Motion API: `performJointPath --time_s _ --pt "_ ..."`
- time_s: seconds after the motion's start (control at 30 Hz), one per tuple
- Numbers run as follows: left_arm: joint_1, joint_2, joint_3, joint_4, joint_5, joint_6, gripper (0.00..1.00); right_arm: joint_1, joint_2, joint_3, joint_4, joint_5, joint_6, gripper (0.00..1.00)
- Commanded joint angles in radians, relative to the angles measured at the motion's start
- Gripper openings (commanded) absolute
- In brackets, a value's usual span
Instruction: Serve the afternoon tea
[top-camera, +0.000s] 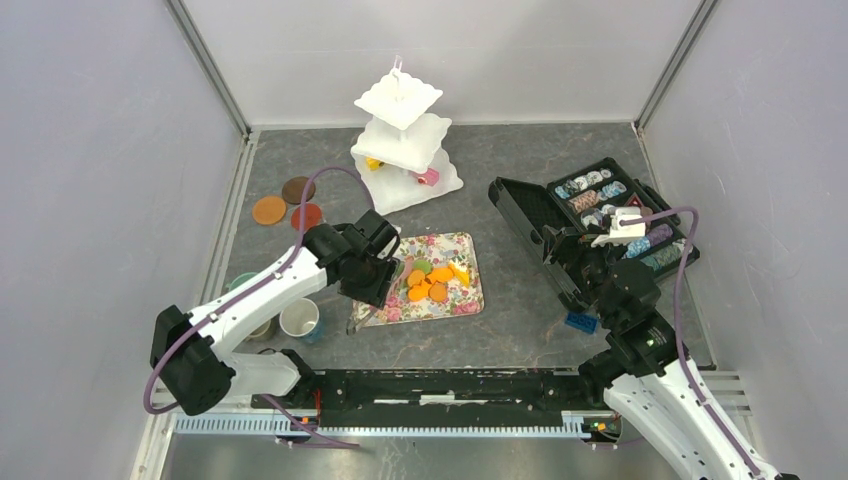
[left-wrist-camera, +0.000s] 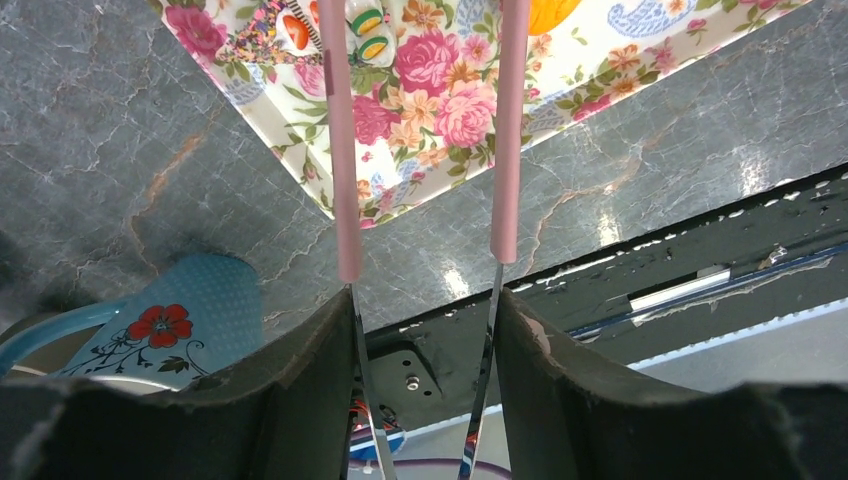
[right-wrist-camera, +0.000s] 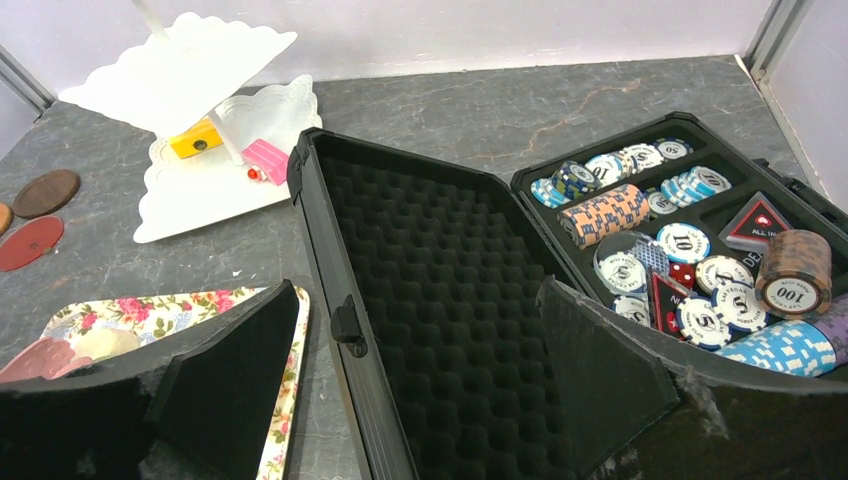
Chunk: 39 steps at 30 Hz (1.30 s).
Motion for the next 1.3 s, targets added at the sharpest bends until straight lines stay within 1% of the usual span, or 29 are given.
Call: performJointPath --time_s 0.0,0.23,0.4,0.47,0.5,0.57,0.73,0.9,1.0,1.13,1.27 --pt "-0.004 -0.004 0.022 -0.007 0.021 0.015 0.57 0.004 -0.013 0.0 0.015 0.011 0.01 0.98" --pt "-0.005 -0.02 0.042 -0.037 -0.004 0.008 0.57 0.005 -0.005 -0.007 0.026 0.0 0.014 0.98" --pt "-0.006 -0.025 0.06 0.002 0.039 0.014 0.58 0.005 -0.011 -0.013 0.026 0.004 0.015 0.98" --pt "-0.008 -0.02 0.094 0.013 0.039 0.014 0.58 0.005 -0.012 -0.015 0.026 0.004 0.014 0.98" --pt "-0.011 -0.015 0.115 0.019 0.073 0.014 0.58 0.004 -0.012 -0.013 0.025 0.004 0.014 0.98" --pt "-0.022 -0.003 0.151 0.031 0.097 0.006 0.58 0.005 -0.014 -0.011 0.022 0.006 0.015 0.98" --pt "-0.097 0.063 0.222 0.039 0.073 0.01 0.6 0.004 -0.023 -0.01 0.017 0.012 0.012 0.98" --pt "-0.127 0.155 0.255 0.082 0.152 0.025 0.61 0.005 -0.027 -0.01 0.008 0.013 0.012 0.98" --pt "-0.13 0.2 0.268 0.11 0.176 0.027 0.63 0.004 -0.034 -0.009 0.003 0.02 0.011 0.98" --pt "-0.133 0.248 0.277 0.121 0.171 0.031 0.63 0.004 -0.047 -0.006 -0.006 0.03 0.01 0.98" --pt "-0.135 0.263 0.277 0.133 0.15 0.025 0.63 0.005 -0.05 -0.01 -0.007 0.031 0.01 0.98"
